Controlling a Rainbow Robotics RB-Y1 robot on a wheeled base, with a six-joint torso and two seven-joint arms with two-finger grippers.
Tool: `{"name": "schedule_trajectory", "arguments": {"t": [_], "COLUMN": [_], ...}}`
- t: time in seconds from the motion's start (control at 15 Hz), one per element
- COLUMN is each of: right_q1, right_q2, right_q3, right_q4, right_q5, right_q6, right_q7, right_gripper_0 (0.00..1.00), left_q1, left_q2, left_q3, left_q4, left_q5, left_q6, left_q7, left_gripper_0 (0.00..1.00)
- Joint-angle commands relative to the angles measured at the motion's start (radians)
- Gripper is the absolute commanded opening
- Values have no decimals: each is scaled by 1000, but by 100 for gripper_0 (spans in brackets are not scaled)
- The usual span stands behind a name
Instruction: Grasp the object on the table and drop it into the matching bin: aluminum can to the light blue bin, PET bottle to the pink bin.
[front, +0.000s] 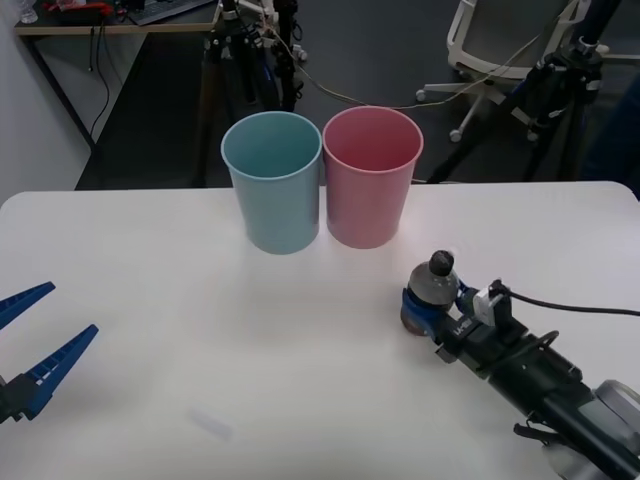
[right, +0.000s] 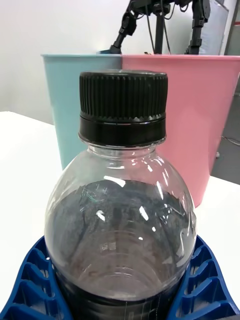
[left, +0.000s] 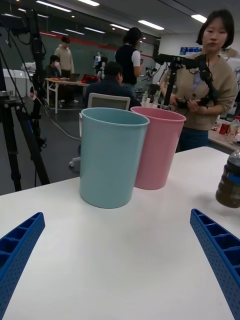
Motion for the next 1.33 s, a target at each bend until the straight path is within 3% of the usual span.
{"name": "schedule_trajectory", "arguments": {"t": [0.07,0.53,0.8,1.33], "right_q1": [107,199,196,-47], "right_q2": [-143,-407,-576,-726], "right_q3": [0,-88,-164,-184], "right_q4": [-185,-520,-702,-765], "right_q5": [-94,-295,-473,-671], "right_q6": [45,160,275,410], "right_q7": [-20,-60,-76,-105], "right_gripper_0": [0,0,0,0], "left_q1": [0,0,0,0], "left_q2": [0,0,0,0], "left_q3": [0,0,0,0], "left_q4": [0,0,0,0], "left_q5": [0,0,0,0], "left_q6": [0,0,0,0], "left_q7": [0,0,0,0], "left_gripper_0": [100,100,100,100]}}
